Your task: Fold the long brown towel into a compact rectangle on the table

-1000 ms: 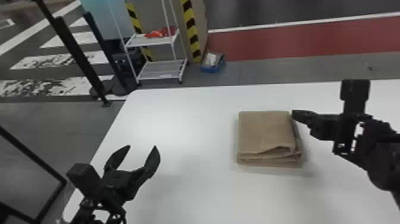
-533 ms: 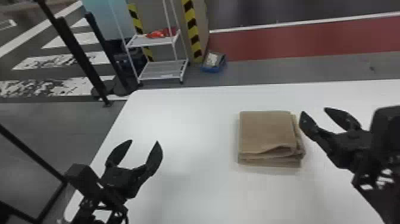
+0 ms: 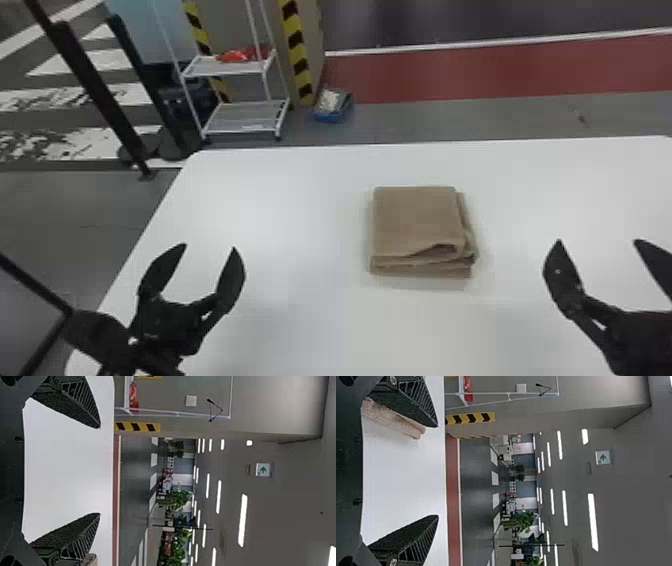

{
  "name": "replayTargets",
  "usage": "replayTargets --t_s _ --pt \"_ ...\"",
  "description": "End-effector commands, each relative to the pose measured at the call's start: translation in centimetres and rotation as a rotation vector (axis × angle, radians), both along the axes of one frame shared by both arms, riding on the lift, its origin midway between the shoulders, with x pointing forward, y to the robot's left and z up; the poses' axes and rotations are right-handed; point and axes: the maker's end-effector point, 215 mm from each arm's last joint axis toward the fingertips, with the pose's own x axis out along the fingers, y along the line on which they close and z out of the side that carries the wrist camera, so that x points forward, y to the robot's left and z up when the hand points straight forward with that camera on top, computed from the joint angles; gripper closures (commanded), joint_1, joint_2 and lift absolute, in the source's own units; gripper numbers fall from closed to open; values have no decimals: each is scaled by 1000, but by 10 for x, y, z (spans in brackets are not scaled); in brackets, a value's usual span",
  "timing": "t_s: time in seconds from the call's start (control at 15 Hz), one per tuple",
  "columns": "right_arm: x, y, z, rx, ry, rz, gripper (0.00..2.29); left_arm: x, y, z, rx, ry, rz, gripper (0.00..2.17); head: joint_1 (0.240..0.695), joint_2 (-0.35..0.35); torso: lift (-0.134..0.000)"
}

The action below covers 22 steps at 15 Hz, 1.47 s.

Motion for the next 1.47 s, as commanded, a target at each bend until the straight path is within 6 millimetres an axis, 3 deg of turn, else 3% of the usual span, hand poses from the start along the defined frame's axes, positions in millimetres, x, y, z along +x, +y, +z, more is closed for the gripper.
replayTargets --t_s 0.0,0.27,0.53,0.8,1.4 --pt "-6 -5 -6 10 15 -14 66 -8 -3 -4 9 8 17 93 695 175 -123" --pt "-16 -6 -10 21 32 -26 66 -19 -6 -8 38 24 44 93 695 163 -123" --pt "-29 0 2 33 13 -25 66 -33 -16 9 73 6 38 93 695 159 -123" --pt "-36 4 1 35 16 -23 66 -43 -21 19 87 -17 29 93 695 166 -123" --pt "-36 8 3 4 9 -33 66 -34 -16 20 84 -26 34 93 695 175 -123"
